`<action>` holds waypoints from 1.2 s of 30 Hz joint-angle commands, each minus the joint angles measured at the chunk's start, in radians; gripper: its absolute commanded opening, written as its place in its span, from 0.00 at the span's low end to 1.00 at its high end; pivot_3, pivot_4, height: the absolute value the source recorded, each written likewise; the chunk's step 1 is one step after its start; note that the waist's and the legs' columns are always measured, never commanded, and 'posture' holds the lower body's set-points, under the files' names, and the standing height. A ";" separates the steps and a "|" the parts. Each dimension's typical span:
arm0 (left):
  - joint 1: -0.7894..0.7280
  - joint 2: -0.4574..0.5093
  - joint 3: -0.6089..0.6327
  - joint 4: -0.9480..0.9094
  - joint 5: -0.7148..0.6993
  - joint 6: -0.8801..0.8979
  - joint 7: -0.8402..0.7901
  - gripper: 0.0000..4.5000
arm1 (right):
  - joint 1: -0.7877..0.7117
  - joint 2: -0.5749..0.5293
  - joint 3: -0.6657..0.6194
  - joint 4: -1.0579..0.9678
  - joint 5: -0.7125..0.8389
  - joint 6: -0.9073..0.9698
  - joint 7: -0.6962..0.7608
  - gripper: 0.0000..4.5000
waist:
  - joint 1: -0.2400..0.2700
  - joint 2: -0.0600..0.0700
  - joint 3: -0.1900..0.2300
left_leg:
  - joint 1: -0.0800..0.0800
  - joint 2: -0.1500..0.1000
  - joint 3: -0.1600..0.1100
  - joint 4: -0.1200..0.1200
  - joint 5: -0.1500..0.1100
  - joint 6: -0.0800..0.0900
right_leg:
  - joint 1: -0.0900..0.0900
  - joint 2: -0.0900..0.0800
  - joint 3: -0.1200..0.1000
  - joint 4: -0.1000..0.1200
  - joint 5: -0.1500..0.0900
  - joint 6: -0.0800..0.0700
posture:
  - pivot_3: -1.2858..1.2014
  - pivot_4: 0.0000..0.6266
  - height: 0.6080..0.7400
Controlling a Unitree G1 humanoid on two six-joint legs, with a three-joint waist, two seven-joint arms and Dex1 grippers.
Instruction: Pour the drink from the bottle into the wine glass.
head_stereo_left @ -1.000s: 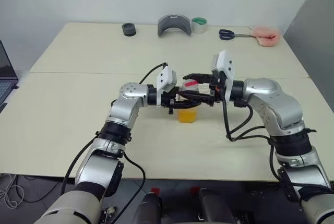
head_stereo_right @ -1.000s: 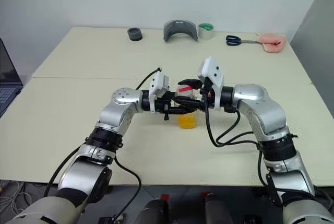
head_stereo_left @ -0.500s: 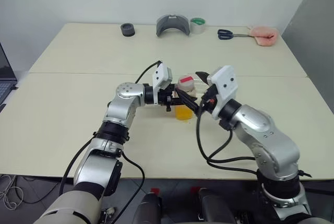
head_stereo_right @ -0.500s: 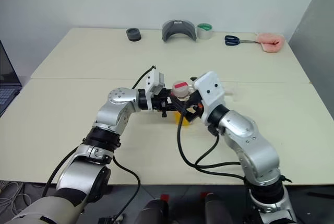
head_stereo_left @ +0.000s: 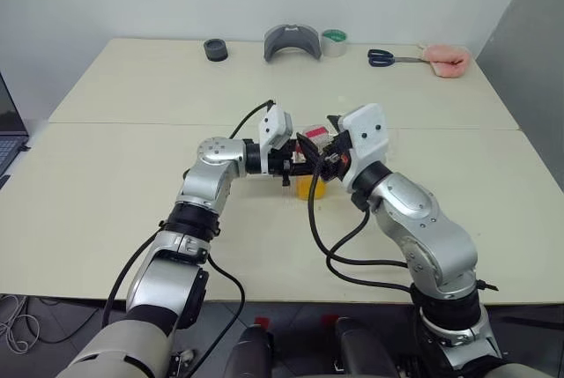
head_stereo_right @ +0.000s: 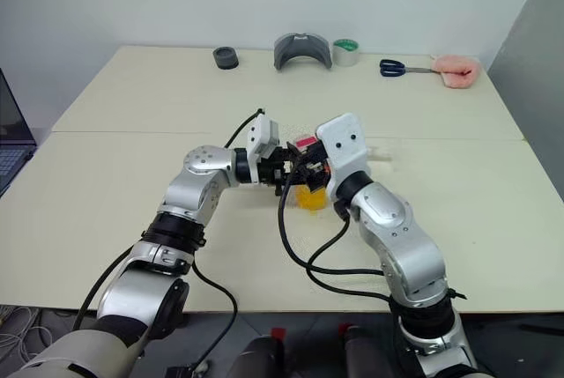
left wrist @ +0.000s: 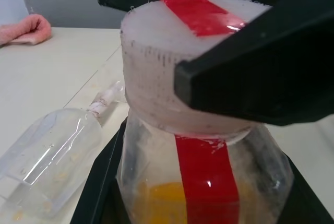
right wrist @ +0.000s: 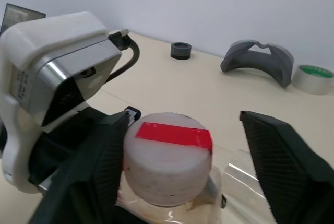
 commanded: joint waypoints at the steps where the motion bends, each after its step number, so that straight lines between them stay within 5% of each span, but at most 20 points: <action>1: -0.020 -0.002 0.008 -0.016 -0.004 -0.024 -0.012 0.40 | -0.019 -0.001 -0.027 -0.011 -0.010 -0.022 -0.005 0.44 | -0.001 0.000 0.000 | 0.000 0.000 0.000 0.000 0.000 0.000 | 0.000 0.000 0.000 0.000 0.000 0.000 | 0.52 0.24 1.00; 4: -0.019 0.001 0.009 -0.012 -0.004 -0.026 -0.014 0.40 | -0.017 -0.006 -0.027 -0.011 0.003 -0.025 0.019 0.41 | -0.001 0.000 0.000 | 0.000 0.000 0.000 0.000 0.000 0.000 | 0.000 0.000 0.000 0.000 0.000 0.000 | 0.52 0.24 1.00; 12: -0.048 0.016 -0.003 0.027 0.008 -0.055 -0.066 0.40 | -0.099 -0.319 -0.089 0.145 0.229 -0.165 0.601 0.41 | -0.001 0.000 0.000 | 0.000 0.000 0.000 0.000 -0.001 0.002 | 0.002 0.000 -0.001 -0.001 0.000 0.000 | 0.52 0.24 1.00; 18: -0.066 0.018 -0.007 0.035 0.014 -0.078 -0.091 0.40 | -0.241 -0.421 -0.067 0.368 0.276 -0.183 0.823 0.41 | -0.007 0.001 0.000 | 0.002 0.001 0.001 0.000 -0.001 0.002 | 0.002 0.001 -0.001 -0.001 0.000 0.000 | 0.52 0.24 1.00; 21: -0.063 0.019 -0.005 0.027 0.013 -0.073 -0.089 0.40 | -0.237 -0.402 -0.095 0.368 0.292 -0.189 0.797 0.41 | -0.005 0.001 0.000 | 0.001 0.000 0.000 0.000 -0.001 0.002 | 0.002 0.000 -0.001 -0.001 0.000 0.000 | 0.52 0.24 1.00; 29: -0.051 0.019 0.000 0.012 0.010 -0.065 -0.080 0.39 | -0.178 -0.385 -0.198 0.242 0.345 -0.128 0.665 1.00 | 0.000 0.001 0.000 | 0.000 0.000 0.000 0.001 -0.001 0.002 | 0.001 -0.001 -0.001 -0.001 0.000 0.000 | 0.52 0.24 1.00; 36: -0.049 0.015 0.007 0.014 0.006 -0.060 -0.075 0.39 | -0.057 -0.322 -0.179 -0.007 0.342 -0.067 0.465 1.00 | 0.000 0.001 0.000 | 0.000 0.000 0.000 0.000 -0.001 0.002 | 0.001 -0.001 0.000 -0.001 0.000 0.000 | 0.52 0.24 1.00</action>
